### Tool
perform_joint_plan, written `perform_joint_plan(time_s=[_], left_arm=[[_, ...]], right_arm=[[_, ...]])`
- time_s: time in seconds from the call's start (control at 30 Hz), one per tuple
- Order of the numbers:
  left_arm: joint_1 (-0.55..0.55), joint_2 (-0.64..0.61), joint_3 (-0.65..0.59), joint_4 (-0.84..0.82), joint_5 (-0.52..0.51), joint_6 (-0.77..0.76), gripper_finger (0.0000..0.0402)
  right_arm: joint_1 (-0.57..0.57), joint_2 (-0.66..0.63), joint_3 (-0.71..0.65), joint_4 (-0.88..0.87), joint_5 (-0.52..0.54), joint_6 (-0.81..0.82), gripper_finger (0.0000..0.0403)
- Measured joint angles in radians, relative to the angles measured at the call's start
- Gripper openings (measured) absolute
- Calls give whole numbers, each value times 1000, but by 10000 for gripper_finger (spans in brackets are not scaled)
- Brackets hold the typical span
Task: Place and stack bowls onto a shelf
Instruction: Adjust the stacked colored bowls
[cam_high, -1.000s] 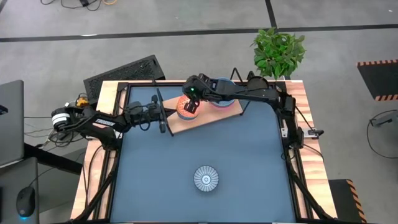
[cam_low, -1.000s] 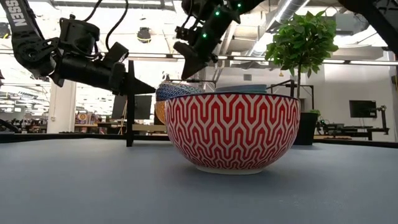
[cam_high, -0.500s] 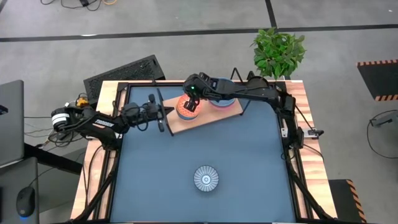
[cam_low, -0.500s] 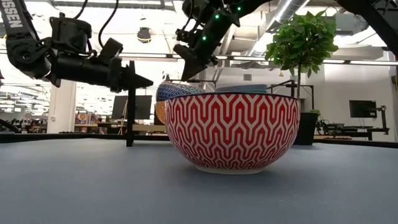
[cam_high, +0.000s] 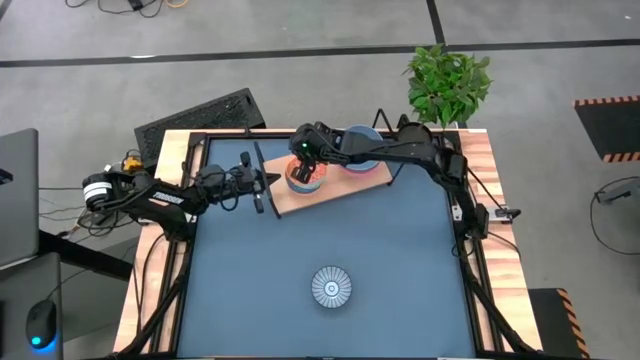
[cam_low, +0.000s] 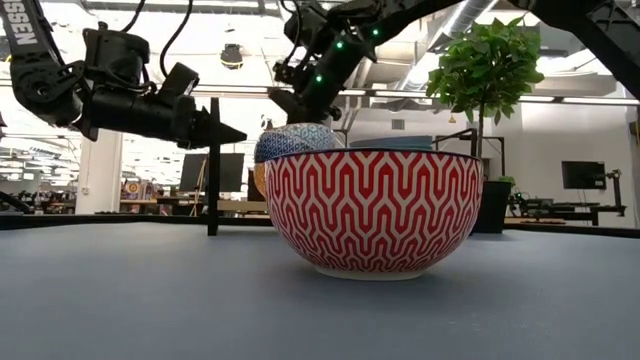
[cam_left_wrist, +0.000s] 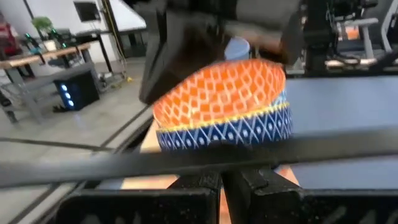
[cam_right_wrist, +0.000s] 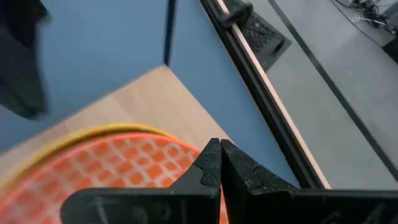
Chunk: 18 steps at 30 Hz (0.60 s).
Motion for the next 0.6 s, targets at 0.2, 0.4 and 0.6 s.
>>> perform_joint_plan(time_s=[0.2,0.4,0.6], left_arm=[[0,0,0,-17,0,-2,0],[0,0,0,-19,-5,-5,0],[0,0,0,-19,-25,-4,0]], right_arm=[[2,-2,0,-2,-5,15,23],[22,-27,0,-39,36,25,23],[102,-92,6,-154,128,91,23]])
